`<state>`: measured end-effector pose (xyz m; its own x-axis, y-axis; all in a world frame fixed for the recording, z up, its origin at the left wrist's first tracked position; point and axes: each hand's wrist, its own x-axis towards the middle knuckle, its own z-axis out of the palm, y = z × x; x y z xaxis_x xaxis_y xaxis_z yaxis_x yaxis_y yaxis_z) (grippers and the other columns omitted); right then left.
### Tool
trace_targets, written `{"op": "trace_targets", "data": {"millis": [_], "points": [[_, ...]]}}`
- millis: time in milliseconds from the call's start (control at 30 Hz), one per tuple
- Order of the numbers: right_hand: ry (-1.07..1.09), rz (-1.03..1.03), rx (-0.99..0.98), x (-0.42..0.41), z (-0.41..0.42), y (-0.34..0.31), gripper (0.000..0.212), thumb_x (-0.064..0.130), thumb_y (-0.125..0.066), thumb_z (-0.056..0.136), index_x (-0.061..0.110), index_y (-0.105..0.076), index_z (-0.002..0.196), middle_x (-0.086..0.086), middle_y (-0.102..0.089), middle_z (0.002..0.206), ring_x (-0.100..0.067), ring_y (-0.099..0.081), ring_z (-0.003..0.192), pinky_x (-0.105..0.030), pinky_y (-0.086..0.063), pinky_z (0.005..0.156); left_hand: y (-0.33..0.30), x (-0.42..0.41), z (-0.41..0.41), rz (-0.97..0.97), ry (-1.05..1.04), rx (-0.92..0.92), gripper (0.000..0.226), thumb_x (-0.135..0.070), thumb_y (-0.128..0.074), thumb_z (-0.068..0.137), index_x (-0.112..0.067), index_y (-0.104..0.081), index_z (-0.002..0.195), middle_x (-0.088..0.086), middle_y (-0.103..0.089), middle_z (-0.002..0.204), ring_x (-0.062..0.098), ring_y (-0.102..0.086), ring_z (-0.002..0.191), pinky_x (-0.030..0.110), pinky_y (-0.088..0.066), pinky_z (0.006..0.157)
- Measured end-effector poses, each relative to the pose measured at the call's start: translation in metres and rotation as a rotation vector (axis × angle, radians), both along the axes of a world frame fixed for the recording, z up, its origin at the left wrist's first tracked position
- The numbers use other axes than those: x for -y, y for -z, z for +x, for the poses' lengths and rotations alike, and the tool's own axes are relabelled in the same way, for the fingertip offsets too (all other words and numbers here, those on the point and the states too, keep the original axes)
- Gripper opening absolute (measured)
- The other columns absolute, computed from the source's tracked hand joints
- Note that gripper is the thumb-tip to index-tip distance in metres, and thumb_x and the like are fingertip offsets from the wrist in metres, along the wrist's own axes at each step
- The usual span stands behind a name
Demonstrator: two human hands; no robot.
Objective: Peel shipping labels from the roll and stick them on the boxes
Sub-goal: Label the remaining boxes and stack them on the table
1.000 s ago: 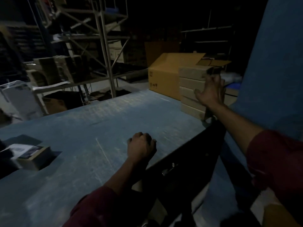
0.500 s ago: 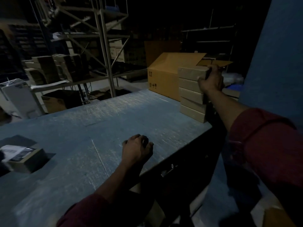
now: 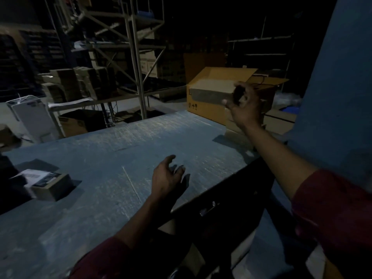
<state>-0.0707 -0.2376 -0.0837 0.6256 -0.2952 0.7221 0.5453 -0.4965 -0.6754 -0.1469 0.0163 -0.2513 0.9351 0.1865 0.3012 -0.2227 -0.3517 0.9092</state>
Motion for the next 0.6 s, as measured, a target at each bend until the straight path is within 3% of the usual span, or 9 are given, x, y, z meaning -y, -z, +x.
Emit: {"op": "trace_targets", "data": {"millis": [67, 200, 267, 333, 400, 467, 533, 600], "points": [[-0.105, 0.014, -0.008, -0.033, -0.026, 0.020, 0.055, 0.022, -0.087, 0.081, 0.027, -0.062, 0.130, 0.014, -0.060, 0.131, -0.011, -0.057, 0.126, -0.027, -0.049, 0.104, -0.007, -0.018, -0.018, -0.179, 0.002, -0.007, 0.068, -0.028, -0.089, 0.080, -0.034, -0.056, 0.139, -0.008, -0.060, 0.125, 0.005, -0.065, 0.112, 0.035, -0.064, 0.071], [-0.413, 0.098, -0.154, -0.110, -0.085, 0.060, 0.052, 0.014, -0.088, 0.083, 0.026, -0.065, 0.127, 0.017, -0.064, 0.126, 0.009, -0.059, 0.119, -0.019, -0.049, 0.105, -0.020, -0.092, -0.048, -0.107, -0.061, 0.062, 0.099, -0.027, -0.093, 0.079, -0.038, -0.033, 0.157, -0.001, -0.047, 0.151, 0.014, -0.049, 0.135, 0.028, -0.053, 0.087], [-0.552, 0.125, -0.237, -0.149, -0.109, 0.076, 0.049, 0.010, -0.086, 0.084, 0.021, -0.066, 0.128, 0.009, -0.066, 0.128, 0.004, -0.062, 0.120, -0.020, -0.053, 0.101, -0.022, -0.135, -0.075, -0.109, -0.076, 0.100, 0.112, -0.025, -0.094, 0.077, -0.045, -0.022, 0.161, -0.011, -0.044, 0.151, 0.010, -0.045, 0.138, 0.032, -0.052, 0.094], [-0.664, 0.157, -0.343, -0.187, -0.128, 0.086, 0.045, 0.011, -0.084, 0.086, 0.023, -0.067, 0.126, 0.007, -0.070, 0.121, -0.003, -0.067, 0.114, -0.028, -0.059, 0.093, -0.027, -0.172, -0.108, -0.072, -0.077, 0.152, 0.119, -0.024, -0.094, 0.076, -0.050, -0.017, 0.161, -0.028, -0.037, 0.151, 0.003, -0.040, 0.142, 0.026, -0.050, 0.096], [-0.777, 0.216, -0.519, -0.223, -0.145, 0.088, 0.037, 0.020, -0.082, 0.088, 0.028, -0.070, 0.122, 0.005, -0.076, 0.109, -0.012, -0.074, 0.101, -0.040, -0.064, 0.083, -0.033, -0.205, -0.141, -0.070, -0.101, 0.210, 0.118, -0.026, -0.096, 0.073, -0.043, -0.021, 0.163, -0.027, -0.032, 0.160, 0.004, -0.038, 0.147, 0.025, -0.051, 0.101], [-0.833, 0.203, -0.679, -0.256, -0.157, 0.087, 0.026, 0.034, -0.079, 0.091, 0.031, -0.072, 0.116, -0.001, -0.076, 0.110, -0.018, -0.075, 0.095, -0.042, -0.062, 0.072, -0.037, -0.238, -0.168, -0.105, -0.106, 0.260, 0.107, -0.027, -0.099, 0.069, -0.028, -0.039, 0.158, -0.006, -0.051, 0.156, 0.016, -0.053, 0.141, 0.040, -0.054, 0.106], [-0.879, 0.148, -0.794, -0.286, -0.165, 0.088, 0.027, 0.050, -0.071, 0.093, 0.030, -0.073, 0.111, -0.004, -0.072, 0.117, -0.024, -0.071, 0.102, -0.037, -0.057, 0.064, -0.041, -0.262, -0.194, -0.128, -0.117, 0.218, 0.092, -0.022, -0.100, 0.066, -0.027, -0.055, 0.146, -0.006, -0.068, 0.136, 0.017, -0.066, 0.125, 0.043, -0.060, 0.097], [-0.905, 0.076, -0.852, -0.311, -0.172, 0.090, 0.038, 0.061, -0.064, 0.093, 0.028, -0.073, 0.110, 0.000, -0.070, 0.115, -0.023, -0.066, 0.102, -0.036, -0.055, 0.065, -0.041, -0.279, -0.216, -0.176, -0.151, 0.146, 0.083, -0.018, -0.094, 0.067, -0.030, -0.059, 0.141, -0.006, -0.073, 0.124, 0.015, -0.071, 0.112, 0.033, -0.063, 0.083]]}}
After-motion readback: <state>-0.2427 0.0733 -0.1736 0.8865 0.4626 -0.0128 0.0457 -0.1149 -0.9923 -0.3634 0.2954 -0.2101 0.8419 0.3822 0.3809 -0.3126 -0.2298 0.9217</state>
